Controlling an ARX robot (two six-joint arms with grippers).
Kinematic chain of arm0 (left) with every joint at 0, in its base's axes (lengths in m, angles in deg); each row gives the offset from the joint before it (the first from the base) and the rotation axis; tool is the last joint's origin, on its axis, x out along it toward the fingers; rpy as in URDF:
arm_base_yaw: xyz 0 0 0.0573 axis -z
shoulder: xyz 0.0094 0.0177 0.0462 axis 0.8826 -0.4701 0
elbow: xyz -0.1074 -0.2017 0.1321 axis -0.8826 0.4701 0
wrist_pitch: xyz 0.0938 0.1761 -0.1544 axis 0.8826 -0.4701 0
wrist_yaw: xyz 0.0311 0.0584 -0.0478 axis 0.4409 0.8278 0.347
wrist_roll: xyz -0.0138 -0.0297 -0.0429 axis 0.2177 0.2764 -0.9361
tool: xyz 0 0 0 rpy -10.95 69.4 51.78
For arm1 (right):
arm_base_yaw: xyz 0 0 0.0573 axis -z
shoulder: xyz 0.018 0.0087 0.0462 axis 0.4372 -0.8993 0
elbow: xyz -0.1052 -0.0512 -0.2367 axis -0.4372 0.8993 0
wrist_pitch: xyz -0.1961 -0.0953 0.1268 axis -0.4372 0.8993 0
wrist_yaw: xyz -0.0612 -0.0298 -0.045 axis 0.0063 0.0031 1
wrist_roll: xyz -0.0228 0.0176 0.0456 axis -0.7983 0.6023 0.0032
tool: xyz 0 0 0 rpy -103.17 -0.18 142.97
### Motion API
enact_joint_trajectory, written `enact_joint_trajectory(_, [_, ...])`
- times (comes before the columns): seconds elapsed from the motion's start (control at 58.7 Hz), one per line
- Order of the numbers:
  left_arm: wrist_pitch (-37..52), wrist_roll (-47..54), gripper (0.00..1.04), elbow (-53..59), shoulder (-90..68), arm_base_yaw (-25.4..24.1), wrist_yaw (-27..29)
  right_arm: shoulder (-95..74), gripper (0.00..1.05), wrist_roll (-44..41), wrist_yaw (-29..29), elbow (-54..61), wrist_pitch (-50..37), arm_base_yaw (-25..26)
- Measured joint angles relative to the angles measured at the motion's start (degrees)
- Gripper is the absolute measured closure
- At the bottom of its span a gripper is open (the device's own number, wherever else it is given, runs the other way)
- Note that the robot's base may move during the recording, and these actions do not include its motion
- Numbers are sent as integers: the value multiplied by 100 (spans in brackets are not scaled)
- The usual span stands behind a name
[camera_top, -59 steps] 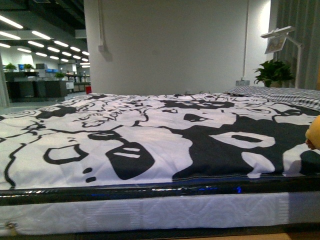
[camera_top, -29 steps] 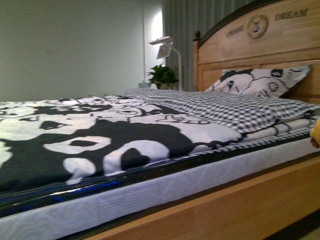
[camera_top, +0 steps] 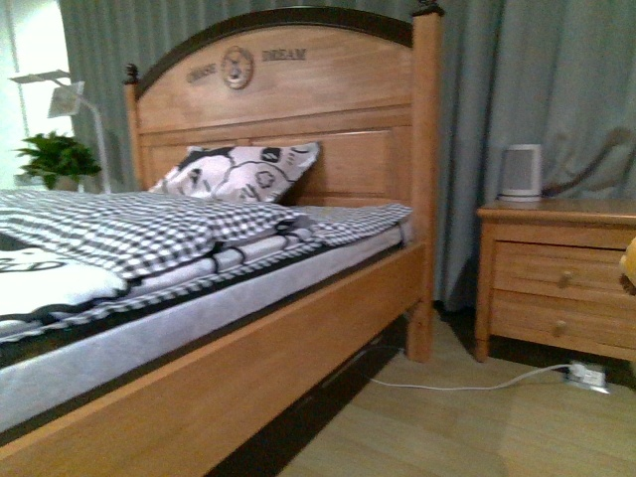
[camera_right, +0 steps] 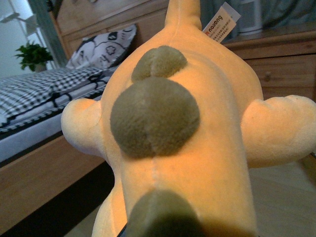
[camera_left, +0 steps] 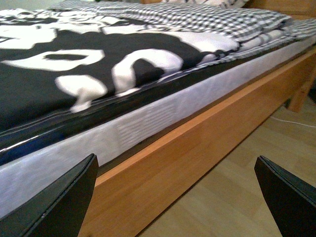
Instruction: Put away toys
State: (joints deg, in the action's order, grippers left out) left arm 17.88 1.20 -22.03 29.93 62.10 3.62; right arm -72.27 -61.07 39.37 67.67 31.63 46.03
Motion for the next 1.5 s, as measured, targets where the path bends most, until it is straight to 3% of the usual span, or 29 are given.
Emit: enact_joint_trajectory(1.499, [0,7,6,0,4,7,-4,7,97,2,0,2,0,2])
